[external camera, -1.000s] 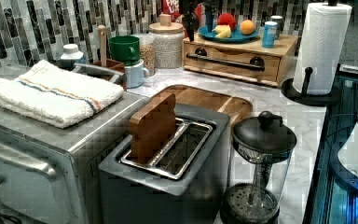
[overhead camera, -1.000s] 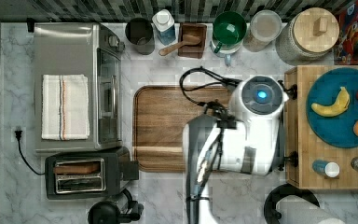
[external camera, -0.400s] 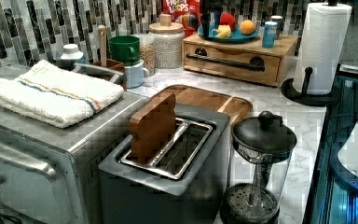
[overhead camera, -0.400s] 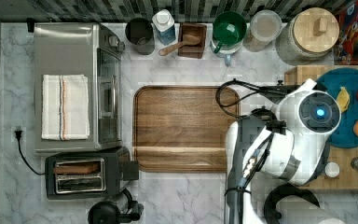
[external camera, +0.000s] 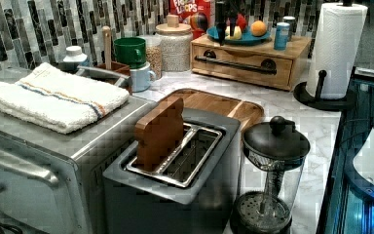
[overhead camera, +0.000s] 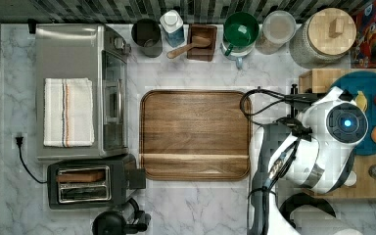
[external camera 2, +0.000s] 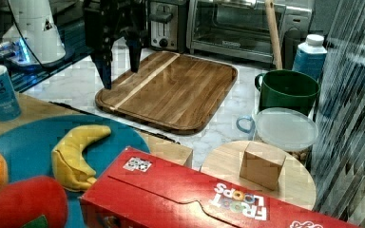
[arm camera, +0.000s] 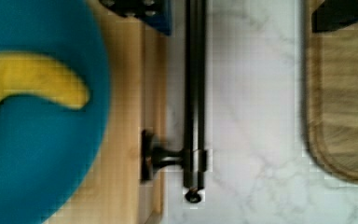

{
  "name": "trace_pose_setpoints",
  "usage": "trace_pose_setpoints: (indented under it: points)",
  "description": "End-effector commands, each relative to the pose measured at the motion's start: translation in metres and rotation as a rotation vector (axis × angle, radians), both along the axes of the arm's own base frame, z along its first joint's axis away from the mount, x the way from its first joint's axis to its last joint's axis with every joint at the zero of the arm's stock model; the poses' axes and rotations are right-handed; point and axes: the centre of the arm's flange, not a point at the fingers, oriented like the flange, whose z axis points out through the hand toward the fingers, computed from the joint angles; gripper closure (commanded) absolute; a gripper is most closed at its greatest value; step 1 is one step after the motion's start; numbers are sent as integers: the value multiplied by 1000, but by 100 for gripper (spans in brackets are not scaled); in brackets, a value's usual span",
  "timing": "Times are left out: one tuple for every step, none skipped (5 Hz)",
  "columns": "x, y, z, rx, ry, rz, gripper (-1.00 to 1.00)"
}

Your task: Open the drawer.

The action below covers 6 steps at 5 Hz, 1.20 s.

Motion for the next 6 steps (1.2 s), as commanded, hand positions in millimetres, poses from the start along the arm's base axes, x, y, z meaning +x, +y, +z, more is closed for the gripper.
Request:
trace_pose_setpoints:
  points:
    - [2, 0, -37, 4, -14, 79, -100]
    - [-4, 7, -47, 15, -23, 42, -100]
    - [-10, 17, -56, 43, -40, 12, -100]
    - [-13, 30, -55, 32, -32, -18, -100]
    - [-15, 33, -61, 22, -51, -30, -100]
    - [-15, 22, -75, 4, -60, 2, -100]
